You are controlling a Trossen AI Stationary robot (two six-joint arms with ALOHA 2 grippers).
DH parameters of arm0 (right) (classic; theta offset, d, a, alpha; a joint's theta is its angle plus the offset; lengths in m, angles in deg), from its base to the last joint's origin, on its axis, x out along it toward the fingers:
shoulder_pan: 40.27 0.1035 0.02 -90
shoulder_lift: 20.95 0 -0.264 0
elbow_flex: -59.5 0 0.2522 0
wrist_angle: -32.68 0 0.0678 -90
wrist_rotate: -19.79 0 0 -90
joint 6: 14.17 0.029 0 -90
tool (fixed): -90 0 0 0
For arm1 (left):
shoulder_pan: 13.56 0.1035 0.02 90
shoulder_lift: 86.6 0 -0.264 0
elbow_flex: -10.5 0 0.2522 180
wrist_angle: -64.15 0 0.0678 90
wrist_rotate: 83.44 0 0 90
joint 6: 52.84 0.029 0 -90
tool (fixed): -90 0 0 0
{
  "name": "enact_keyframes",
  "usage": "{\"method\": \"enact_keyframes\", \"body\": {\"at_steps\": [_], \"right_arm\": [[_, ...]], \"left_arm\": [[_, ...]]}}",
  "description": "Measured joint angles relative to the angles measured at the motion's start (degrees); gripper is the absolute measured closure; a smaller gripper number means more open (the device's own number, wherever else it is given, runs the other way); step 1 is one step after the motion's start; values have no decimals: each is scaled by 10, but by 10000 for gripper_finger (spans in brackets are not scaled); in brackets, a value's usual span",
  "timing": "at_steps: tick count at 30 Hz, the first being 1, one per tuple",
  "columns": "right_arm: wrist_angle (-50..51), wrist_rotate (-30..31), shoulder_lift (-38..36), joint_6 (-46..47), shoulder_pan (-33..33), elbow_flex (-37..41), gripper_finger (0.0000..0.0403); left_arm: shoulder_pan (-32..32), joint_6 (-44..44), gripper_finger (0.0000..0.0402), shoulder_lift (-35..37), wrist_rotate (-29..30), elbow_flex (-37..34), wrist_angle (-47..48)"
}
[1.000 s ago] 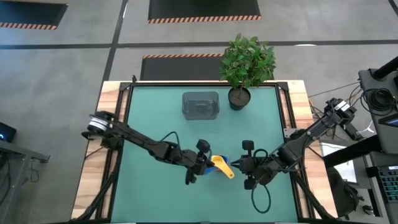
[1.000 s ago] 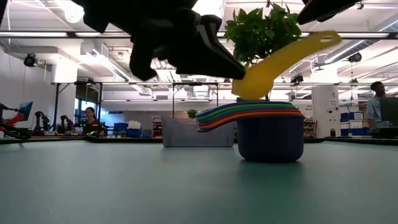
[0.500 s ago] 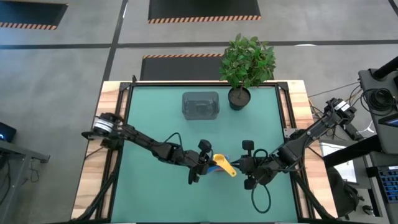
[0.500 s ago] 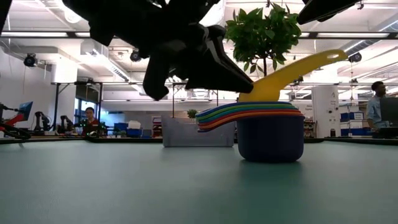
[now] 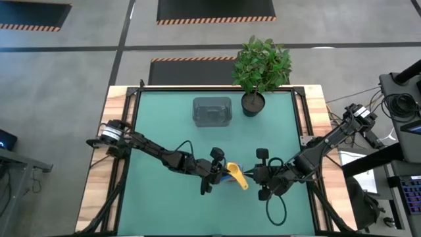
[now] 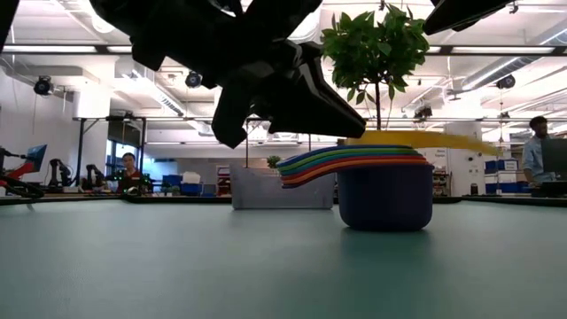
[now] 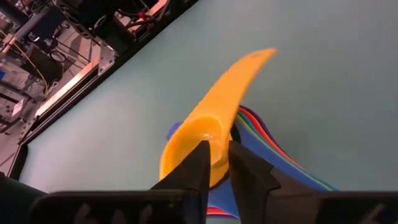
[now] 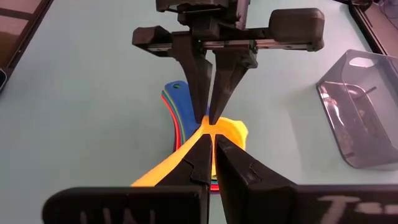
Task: Nest measuring cups in basket
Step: Stack the yellow measuring cup into the blue measuring cup
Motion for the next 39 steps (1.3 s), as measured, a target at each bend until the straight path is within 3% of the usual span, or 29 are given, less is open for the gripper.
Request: {"method": "enact_keyframes", "body": {"at_steps": [8,15,29,39], "right_arm": [[1,-1,0,19,0,0,394],[3,-2,0,62,0,12,394],[-5,-67,0,297,1,121,394],[-145,-77,0,313,5,187,394]], "left_arm": [[-1,0,320,5,0,0,2],[-4,-5,306,29,1,0,33],[-23,-102,306,105,1,-1,292],[-32,-112,306,115,1,-18,302]]}}
